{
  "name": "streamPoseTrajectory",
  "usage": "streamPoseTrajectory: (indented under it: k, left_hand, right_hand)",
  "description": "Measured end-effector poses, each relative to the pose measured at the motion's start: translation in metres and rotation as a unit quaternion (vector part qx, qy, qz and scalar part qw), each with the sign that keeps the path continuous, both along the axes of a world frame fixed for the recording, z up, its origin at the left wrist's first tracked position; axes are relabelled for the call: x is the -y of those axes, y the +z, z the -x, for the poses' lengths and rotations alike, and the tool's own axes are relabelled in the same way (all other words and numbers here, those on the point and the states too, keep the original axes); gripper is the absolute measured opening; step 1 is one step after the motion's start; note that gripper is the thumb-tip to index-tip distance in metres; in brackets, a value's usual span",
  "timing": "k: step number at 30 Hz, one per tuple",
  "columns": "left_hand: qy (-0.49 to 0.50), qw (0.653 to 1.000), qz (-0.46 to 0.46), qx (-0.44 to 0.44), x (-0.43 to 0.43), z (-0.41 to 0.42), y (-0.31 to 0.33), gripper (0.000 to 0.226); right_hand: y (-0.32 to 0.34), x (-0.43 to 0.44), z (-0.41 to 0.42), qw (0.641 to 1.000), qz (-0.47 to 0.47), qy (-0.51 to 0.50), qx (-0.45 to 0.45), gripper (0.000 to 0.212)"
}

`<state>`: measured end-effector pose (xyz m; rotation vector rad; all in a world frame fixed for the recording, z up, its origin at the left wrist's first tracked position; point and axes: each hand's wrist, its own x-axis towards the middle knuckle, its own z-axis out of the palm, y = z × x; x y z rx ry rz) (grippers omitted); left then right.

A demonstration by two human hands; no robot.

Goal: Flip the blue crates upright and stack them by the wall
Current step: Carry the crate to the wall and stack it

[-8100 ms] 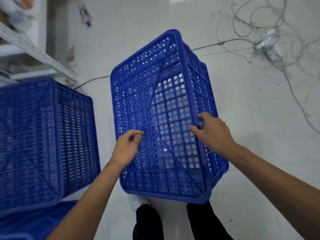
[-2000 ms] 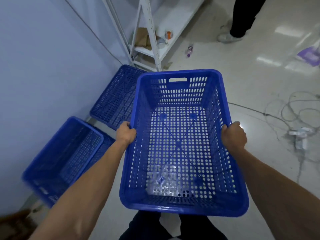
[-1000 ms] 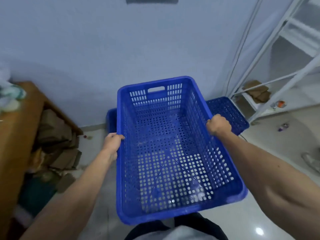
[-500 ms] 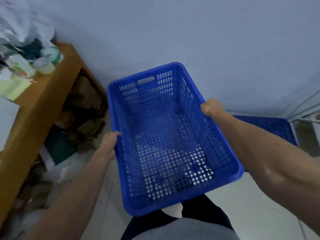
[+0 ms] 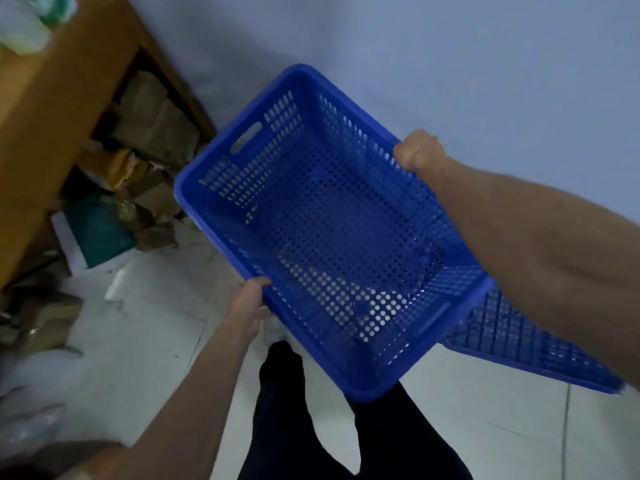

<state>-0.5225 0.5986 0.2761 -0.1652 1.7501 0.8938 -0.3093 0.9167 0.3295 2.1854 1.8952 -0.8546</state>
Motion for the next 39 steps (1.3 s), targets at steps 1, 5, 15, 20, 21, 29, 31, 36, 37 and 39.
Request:
streamPoseTrajectory:
  k: [1,5,15,20,21,29,31,36,37,39]
  left_hand:
    - [0.004,1.000,0.005,0.003,-0.001,-0.006,-0.008,0.008]
    - [0.025,0.999,0.012,0.033,-0.009,-0.024,-0.044,0.018]
    - [0.074,0.989,0.028,0.126,-0.054,-0.054,-0.079,0.019]
    - [0.081,0.986,-0.011,0.146,-0.070,-0.073,-0.080,0.020]
    - [0.088,0.985,-0.015,0.150,-0.070,-0.075,-0.081,0.022]
    - [0.056,0.987,-0.018,0.148,-0.087,-0.074,-0.090,0.023]
    - [0.011,0.988,-0.028,0.151,-0.088,-0.066,-0.091,0.022]
    - [-0.158,0.974,-0.024,0.158,-0.095,-0.042,-0.088,0.024]
    - [-0.169,0.971,-0.012,0.167,-0.096,-0.039,-0.086,0.025]
    - [-0.179,0.967,0.005,0.180,-0.098,-0.038,-0.081,0.025]
  right_hand:
    - [-0.008,-0.003,0.000,1.000,0.003,0.001,0.009,0.029]
    - [-0.035,-0.019,-0.001,0.997,-0.007,0.012,0.069,0.030]
    - [-0.053,-0.090,0.014,0.990,-0.036,0.080,0.109,0.044]
    - [-0.053,-0.120,0.023,0.990,-0.049,0.087,0.102,0.046]
    - [-0.055,-0.122,0.025,0.989,-0.047,0.093,0.101,0.047]
    - [-0.079,-0.145,0.022,0.988,-0.023,0.139,0.068,0.056]
    - [-0.086,-0.142,0.016,0.987,-0.036,0.149,0.056,0.060]
    - [-0.098,-0.112,-0.004,0.978,-0.109,0.175,0.021,0.066]
    - [-0.099,-0.101,-0.008,0.977,-0.121,0.177,0.009,0.068]
    - [-0.100,-0.070,-0.014,0.976,-0.116,0.184,-0.020,0.072]
